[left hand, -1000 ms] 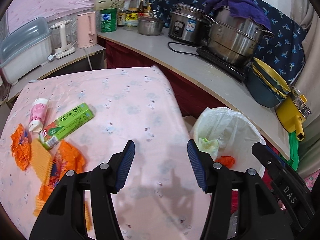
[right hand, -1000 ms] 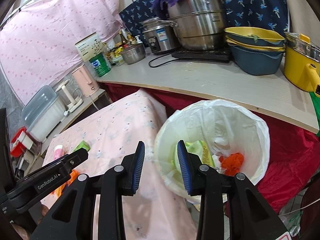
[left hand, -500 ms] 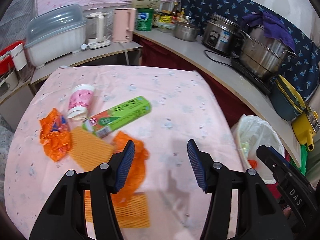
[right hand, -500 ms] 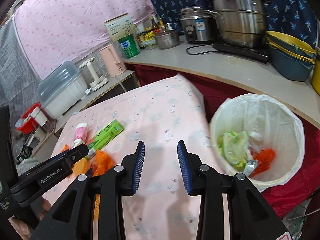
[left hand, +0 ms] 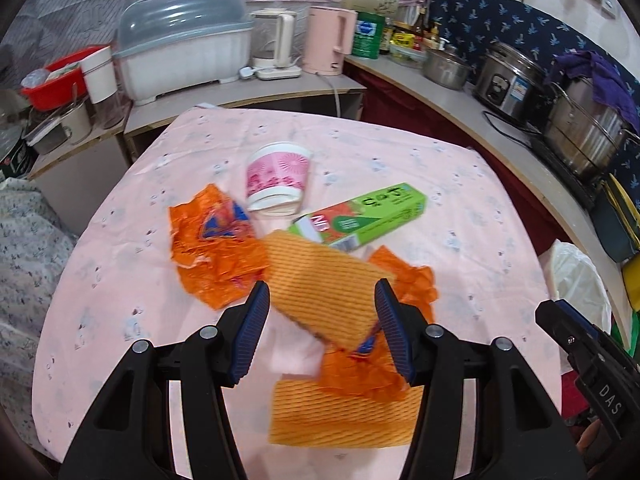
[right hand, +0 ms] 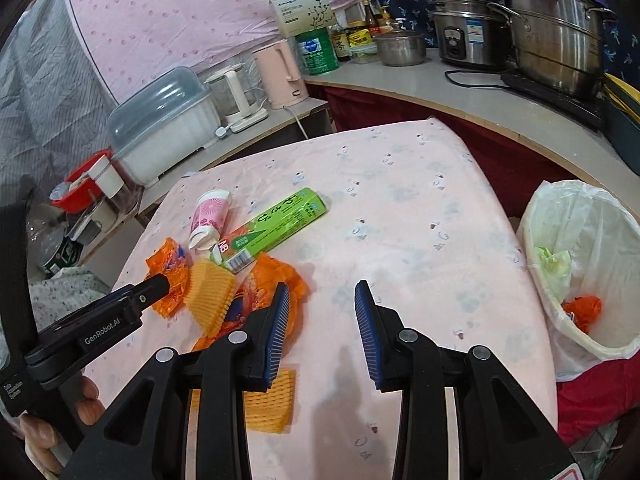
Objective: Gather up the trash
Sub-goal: 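Move both open grippers back over the orange bags and foam nets, then grasp the orange foam net with the right gripper while the left gripper grasps the orange bag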
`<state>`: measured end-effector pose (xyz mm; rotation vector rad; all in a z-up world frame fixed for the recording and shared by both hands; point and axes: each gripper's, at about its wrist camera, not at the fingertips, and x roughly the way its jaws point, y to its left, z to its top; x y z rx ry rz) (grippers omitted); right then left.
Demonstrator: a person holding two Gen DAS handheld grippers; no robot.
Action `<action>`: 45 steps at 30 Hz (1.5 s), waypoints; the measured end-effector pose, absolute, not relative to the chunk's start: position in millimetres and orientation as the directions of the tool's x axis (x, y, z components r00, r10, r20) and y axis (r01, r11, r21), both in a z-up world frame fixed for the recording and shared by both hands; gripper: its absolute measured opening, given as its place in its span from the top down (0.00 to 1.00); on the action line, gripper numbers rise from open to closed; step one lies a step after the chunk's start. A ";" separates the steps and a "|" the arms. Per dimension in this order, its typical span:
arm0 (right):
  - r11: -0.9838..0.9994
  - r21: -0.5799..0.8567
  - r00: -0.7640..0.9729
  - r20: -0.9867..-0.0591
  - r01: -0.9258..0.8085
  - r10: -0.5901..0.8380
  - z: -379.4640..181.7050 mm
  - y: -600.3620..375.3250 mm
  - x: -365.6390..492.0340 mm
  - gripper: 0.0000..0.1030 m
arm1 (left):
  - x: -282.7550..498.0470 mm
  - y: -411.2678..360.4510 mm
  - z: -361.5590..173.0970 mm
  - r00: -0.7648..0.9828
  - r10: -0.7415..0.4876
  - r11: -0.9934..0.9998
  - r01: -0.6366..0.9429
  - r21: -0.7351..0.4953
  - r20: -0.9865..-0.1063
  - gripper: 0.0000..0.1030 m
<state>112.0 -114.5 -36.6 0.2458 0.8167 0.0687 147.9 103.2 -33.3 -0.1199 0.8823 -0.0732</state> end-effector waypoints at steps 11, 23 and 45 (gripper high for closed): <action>0.968 0.244 0.625 -0.747 -0.060 0.227 -59.1 -56.1 137.3 0.67 | 155.2 156.0 -53.4 0.610 -0.059 0.990 -0.063 -0.123 -0.790 0.38; 0.960 0.268 0.572 -0.776 -0.087 0.268 -84.4 -22.3 180.5 0.62 | 182.8 194.3 -80.1 0.572 -0.065 0.982 -0.108 -0.154 -0.817 0.22; 0.955 0.264 0.576 -0.763 -0.137 0.293 -87.2 -13.3 182.7 0.91 | 205.4 165.2 -91.2 0.546 -0.161 0.978 -0.024 -0.208 -0.822 0.90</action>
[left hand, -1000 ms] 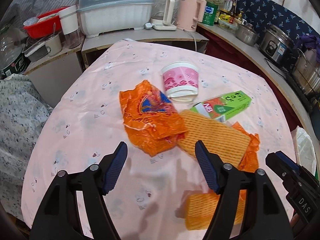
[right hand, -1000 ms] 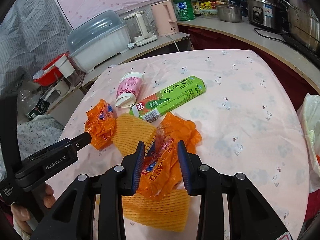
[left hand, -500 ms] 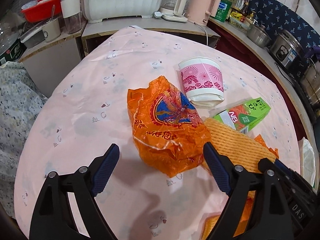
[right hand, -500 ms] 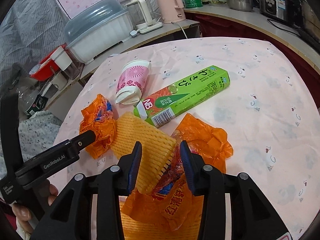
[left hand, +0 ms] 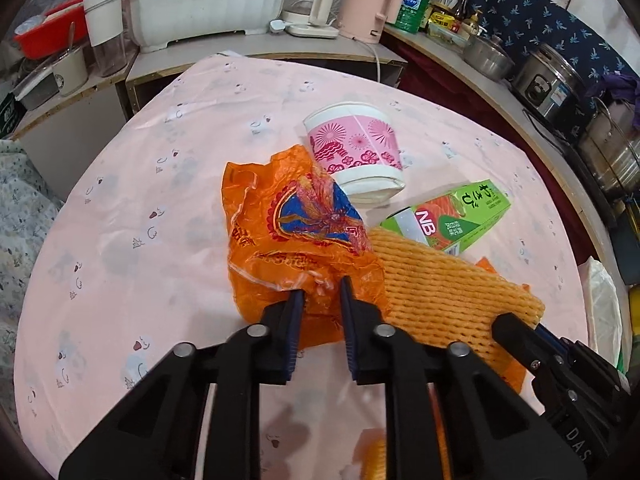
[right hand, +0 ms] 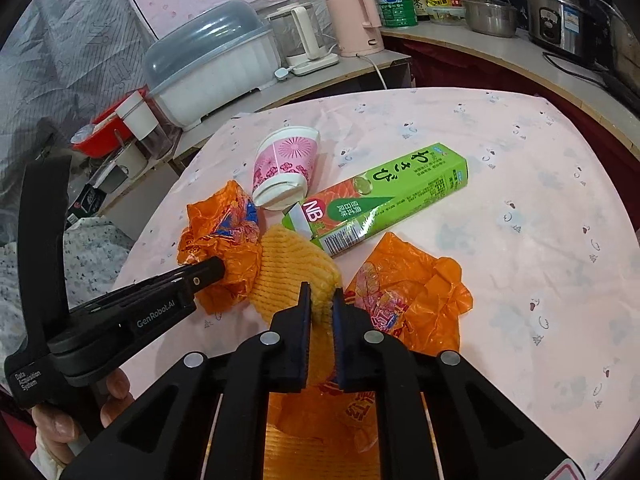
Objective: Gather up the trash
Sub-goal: 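Grasp the orange foam net with the right gripper while the left gripper grasps the orange bag, then carry the foam net and orange bag with both grippers over the bin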
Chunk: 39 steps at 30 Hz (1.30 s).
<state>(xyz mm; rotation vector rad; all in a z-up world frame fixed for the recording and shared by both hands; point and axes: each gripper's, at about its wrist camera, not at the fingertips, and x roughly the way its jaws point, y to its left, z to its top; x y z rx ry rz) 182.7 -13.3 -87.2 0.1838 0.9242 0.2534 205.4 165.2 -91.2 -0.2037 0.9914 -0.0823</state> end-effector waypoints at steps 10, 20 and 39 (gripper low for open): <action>0.955 0.279 0.676 -0.685 -0.103 0.273 -40.7 -50.7 157.3 0.91 | 184.7 135.2 -48.3 0.607 -0.189 0.977 0.039 -0.208 -0.772 0.91; 0.954 0.298 0.764 -0.611 -0.021 0.208 -3.9 -109.0 127.3 0.91 | 163.0 78.7 -8.9 0.641 -0.240 0.971 0.148 -0.190 -0.729 0.91; 0.905 0.353 0.830 -0.558 0.236 0.002 7.6 -258.0 49.4 0.91 | 122.4 -91.3 12.6 0.583 -0.374 0.896 0.427 -0.119 -0.722 0.91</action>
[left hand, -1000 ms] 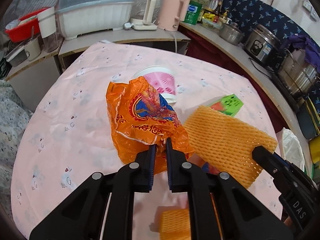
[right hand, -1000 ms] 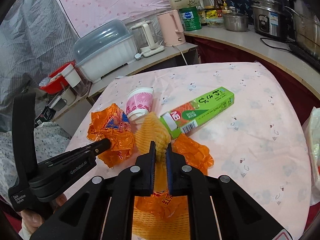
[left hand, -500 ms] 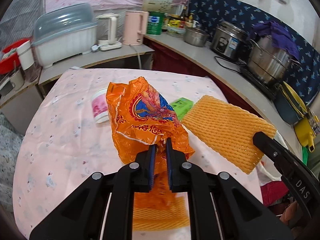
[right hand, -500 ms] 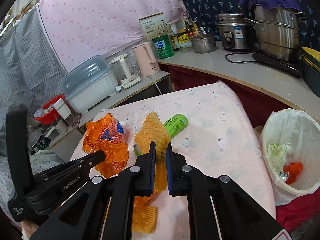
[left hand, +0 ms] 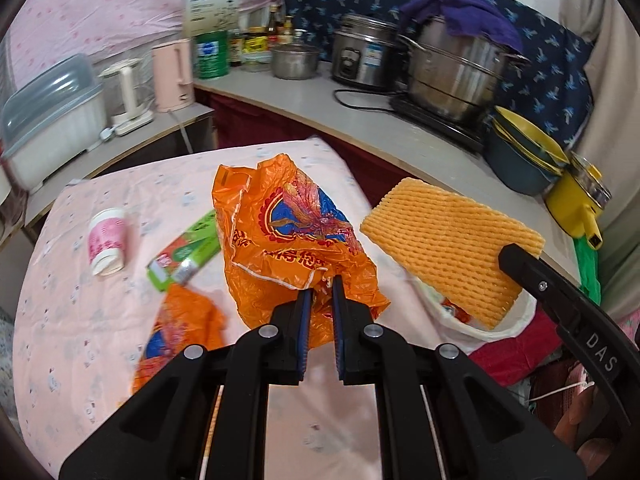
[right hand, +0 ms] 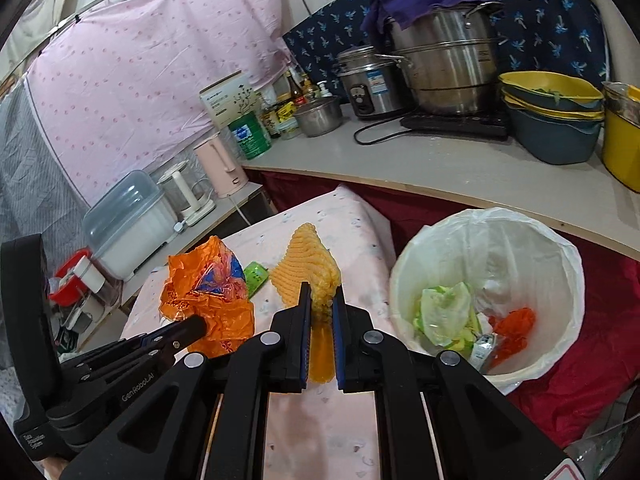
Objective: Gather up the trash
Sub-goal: 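Carry the foam net and orange bag with both grippers over the bin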
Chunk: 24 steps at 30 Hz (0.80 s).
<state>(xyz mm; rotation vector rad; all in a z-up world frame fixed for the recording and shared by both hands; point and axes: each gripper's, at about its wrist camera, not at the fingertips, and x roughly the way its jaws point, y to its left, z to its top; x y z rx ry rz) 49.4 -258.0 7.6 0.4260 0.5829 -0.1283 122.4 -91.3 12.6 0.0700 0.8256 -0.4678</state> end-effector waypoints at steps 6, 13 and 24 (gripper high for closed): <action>0.873 0.373 0.831 -0.553 0.314 -0.063 3.4 -303.5 24.1 0.91 | 107.5 -144.1 13.1 0.551 -0.404 0.857 0.508 -0.091 -0.730 0.91; 0.828 0.382 0.821 -0.551 0.410 -0.152 -1.4 -350.6 -5.6 0.91 | 89.1 -200.8 8.6 0.511 -0.441 0.800 0.596 -0.065 -0.738 0.90; 0.767 0.411 0.801 -0.558 0.493 -0.216 -14.6 -398.4 -33.1 0.91 | 78.4 -257.4 -0.1 0.439 -0.491 0.726 0.683 -0.075 -0.753 0.90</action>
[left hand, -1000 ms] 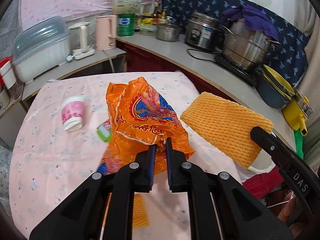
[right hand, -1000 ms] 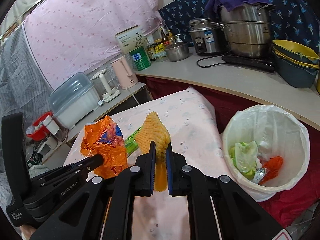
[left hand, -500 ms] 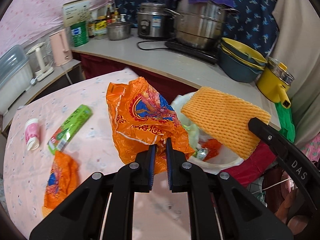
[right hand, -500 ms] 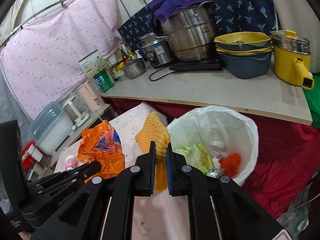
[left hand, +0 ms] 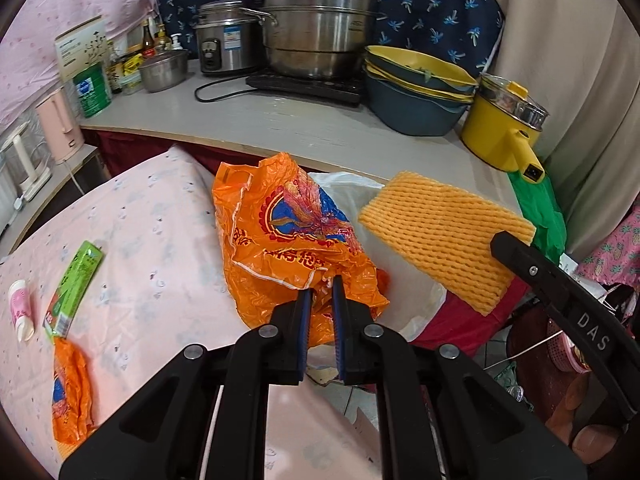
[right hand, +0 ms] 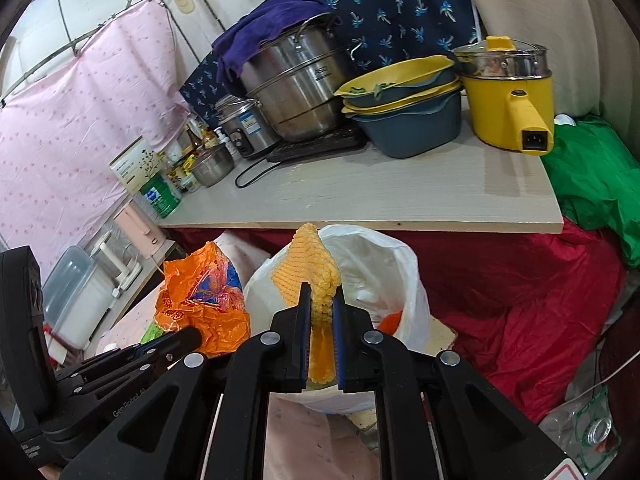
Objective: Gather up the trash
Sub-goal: 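Carry the foam net and orange bag with both grippers over the bin, then open the left gripper over the bin while the right gripper drops the foam net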
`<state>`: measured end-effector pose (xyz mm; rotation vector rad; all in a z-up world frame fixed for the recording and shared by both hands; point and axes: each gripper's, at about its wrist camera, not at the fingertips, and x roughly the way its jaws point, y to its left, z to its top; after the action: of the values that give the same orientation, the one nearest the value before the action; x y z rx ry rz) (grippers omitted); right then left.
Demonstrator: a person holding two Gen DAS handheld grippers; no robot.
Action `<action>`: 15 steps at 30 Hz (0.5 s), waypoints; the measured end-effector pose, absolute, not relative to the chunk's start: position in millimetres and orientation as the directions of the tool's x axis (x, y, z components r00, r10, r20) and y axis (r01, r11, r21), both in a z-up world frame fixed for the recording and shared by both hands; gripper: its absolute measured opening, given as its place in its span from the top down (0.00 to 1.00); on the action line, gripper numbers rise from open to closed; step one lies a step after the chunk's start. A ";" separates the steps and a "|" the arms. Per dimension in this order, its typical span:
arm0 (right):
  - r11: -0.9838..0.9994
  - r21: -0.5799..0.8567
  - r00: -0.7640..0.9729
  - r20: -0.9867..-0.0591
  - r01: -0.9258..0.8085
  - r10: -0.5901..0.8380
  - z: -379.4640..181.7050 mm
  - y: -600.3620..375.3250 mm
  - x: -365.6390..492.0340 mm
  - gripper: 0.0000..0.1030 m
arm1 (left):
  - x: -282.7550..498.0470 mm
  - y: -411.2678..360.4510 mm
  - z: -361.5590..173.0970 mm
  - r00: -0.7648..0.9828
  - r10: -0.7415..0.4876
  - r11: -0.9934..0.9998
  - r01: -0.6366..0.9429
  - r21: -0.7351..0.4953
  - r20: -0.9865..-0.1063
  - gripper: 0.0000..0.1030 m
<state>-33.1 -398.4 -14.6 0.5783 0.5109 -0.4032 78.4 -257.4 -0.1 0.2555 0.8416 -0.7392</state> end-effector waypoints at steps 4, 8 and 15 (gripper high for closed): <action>0.759 0.411 0.796 -0.563 0.504 -0.223 -18.0 -404.3 -35.6 0.91 | 80.3 -270.8 -4.8 0.421 -0.494 0.715 0.695 -0.080 -0.761 0.90; 0.755 0.411 0.790 -0.570 0.511 -0.225 -21.5 -408.3 -34.4 0.91 | 84.9 -278.1 -9.5 0.411 -0.491 0.713 0.696 -0.084 -0.768 0.90; 0.752 0.409 0.783 -0.582 0.516 -0.220 -26.6 -411.6 -27.8 0.91 | 97.0 -282.5 -18.3 0.398 -0.490 0.717 0.690 -0.099 -0.776 0.85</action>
<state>-27.8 -411.6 -26.6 0.5925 0.5349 -0.4236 96.9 -282.5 -18.3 0.2552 0.8861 -0.7573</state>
